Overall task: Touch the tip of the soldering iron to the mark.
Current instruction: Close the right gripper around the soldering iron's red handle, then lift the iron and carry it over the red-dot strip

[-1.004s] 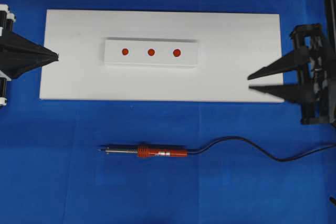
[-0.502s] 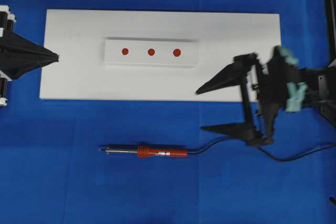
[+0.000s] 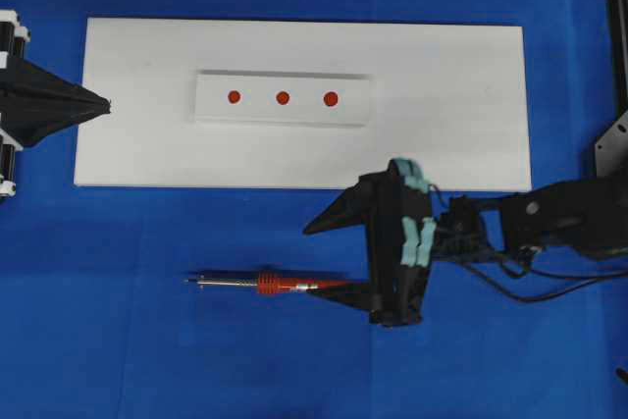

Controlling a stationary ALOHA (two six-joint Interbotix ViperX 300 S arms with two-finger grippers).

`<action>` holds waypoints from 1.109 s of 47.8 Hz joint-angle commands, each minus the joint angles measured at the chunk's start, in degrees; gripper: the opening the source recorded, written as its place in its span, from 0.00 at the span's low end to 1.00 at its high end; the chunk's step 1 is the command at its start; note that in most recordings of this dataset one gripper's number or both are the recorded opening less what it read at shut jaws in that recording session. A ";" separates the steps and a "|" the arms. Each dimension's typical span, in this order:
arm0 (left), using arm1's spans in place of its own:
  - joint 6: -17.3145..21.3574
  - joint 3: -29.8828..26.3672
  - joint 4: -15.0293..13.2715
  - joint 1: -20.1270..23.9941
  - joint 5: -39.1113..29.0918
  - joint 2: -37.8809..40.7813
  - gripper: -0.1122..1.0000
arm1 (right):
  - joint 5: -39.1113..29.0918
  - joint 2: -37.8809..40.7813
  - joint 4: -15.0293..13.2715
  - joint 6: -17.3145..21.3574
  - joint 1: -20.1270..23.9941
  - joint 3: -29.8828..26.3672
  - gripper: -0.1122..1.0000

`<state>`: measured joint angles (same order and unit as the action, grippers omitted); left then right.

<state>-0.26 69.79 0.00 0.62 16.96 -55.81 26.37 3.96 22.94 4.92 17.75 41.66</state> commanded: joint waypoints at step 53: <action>0.00 -0.09 0.09 0.44 0.53 0.09 0.10 | 3.25 17.75 9.32 -0.53 3.87 -8.53 0.27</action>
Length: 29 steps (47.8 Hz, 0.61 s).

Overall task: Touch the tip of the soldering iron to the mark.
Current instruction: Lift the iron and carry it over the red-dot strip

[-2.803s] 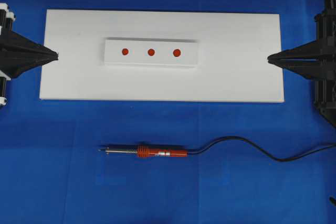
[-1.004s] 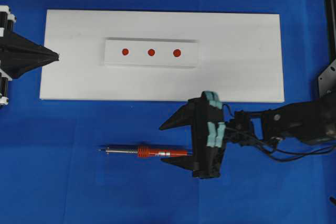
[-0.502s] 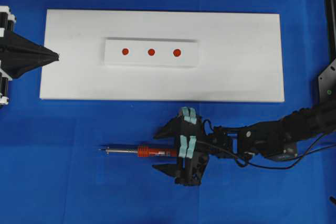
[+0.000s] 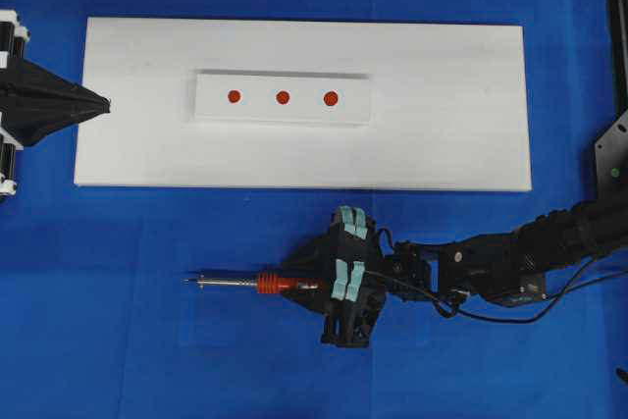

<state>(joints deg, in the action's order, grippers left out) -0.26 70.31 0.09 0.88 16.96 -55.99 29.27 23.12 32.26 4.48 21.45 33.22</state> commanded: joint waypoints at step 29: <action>0.00 -0.35 0.00 0.18 0.53 0.26 0.10 | -5.19 -11.95 -0.18 -4.92 -1.41 1.49 0.16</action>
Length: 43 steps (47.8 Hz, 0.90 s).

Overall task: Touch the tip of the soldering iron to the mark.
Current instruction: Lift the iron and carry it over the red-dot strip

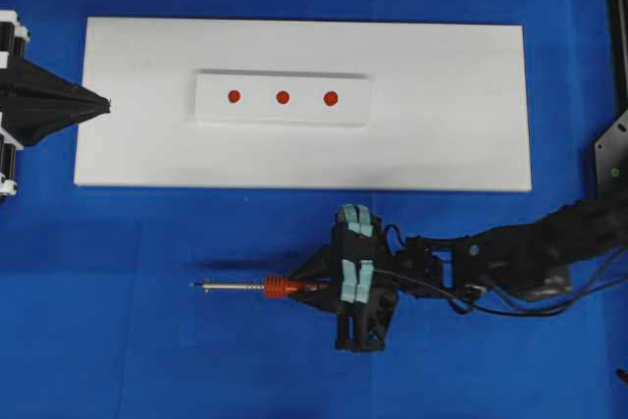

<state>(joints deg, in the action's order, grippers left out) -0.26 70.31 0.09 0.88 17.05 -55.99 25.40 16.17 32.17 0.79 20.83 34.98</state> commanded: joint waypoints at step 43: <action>-0.09 -0.26 0.00 0.18 0.62 0.26 0.10 | -18.02 -24.96 -1.32 -12.57 -4.83 -0.35 0.16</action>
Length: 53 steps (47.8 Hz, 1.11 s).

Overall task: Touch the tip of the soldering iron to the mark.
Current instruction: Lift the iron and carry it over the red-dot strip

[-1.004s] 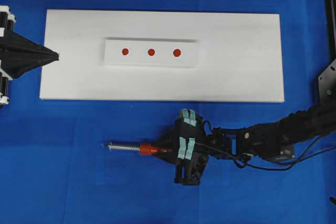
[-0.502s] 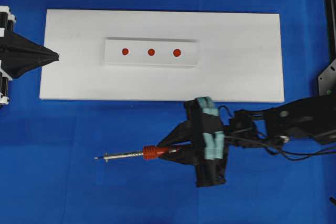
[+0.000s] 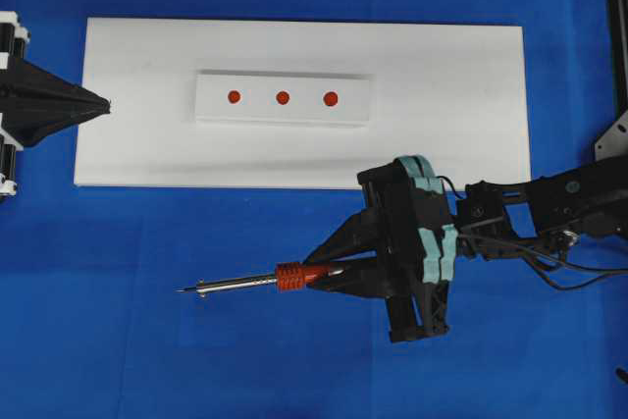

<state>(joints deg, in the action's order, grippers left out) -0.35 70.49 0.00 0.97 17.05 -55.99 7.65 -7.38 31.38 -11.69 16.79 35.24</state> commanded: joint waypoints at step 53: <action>0.00 -0.44 0.09 0.09 0.62 0.26 0.10 | -17.67 -1.58 -19.60 -2.55 -27.86 -4.39 0.16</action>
<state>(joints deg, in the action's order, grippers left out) -0.35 70.49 0.09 0.97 17.05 -55.99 -10.20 -7.38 12.30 -14.15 -10.37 32.61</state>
